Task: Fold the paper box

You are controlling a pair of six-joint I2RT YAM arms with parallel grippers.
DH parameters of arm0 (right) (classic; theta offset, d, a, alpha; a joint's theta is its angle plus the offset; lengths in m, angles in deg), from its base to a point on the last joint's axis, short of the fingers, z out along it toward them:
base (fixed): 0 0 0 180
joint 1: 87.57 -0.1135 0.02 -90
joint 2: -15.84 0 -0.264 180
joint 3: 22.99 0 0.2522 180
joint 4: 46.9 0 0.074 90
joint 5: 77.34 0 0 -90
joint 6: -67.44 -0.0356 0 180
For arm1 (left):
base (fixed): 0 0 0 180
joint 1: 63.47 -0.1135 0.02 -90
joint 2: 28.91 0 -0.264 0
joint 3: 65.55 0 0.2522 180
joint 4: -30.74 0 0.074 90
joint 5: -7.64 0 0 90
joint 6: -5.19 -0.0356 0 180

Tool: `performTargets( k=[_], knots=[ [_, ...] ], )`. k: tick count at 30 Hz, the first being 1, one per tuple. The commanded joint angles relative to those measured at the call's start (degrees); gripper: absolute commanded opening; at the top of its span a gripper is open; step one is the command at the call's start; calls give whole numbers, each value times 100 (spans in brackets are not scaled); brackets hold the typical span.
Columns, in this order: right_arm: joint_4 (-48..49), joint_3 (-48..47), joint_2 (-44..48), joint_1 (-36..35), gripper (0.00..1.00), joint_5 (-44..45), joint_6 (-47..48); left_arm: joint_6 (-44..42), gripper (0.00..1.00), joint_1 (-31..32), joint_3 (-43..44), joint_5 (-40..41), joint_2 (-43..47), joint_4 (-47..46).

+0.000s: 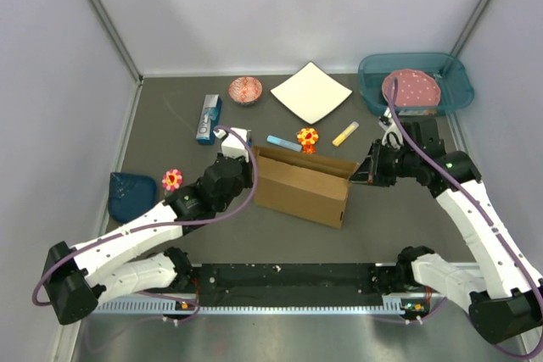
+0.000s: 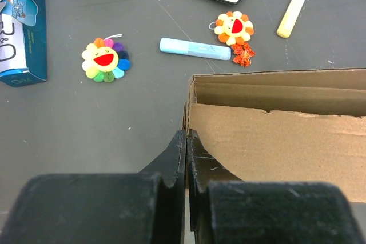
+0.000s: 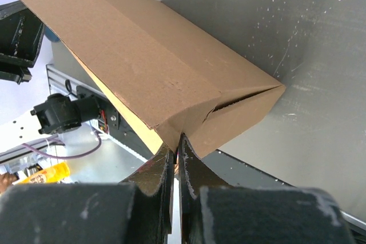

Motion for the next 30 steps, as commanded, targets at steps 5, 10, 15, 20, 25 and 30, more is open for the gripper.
performTargets(
  k=[5,10,15,20,25,30],
  knots=[
    [442,30,134,176,0,-709,-50,115,0,140,-232,-140,-336,1141],
    [443,117,187,316,0,-955,-6,168,0,149,-259,-87,-380,1150],
    [443,162,222,326,0,-868,55,185,0,158,-232,-78,-389,1141],
    [443,381,450,326,0,-639,301,246,0,166,-223,-131,-389,1150],
    [442,767,714,326,0,-296,468,326,0,158,-215,-184,-433,1150],
    [460,1058,1030,326,0,-112,521,387,0,158,-215,-184,-407,1150]
  ],
)
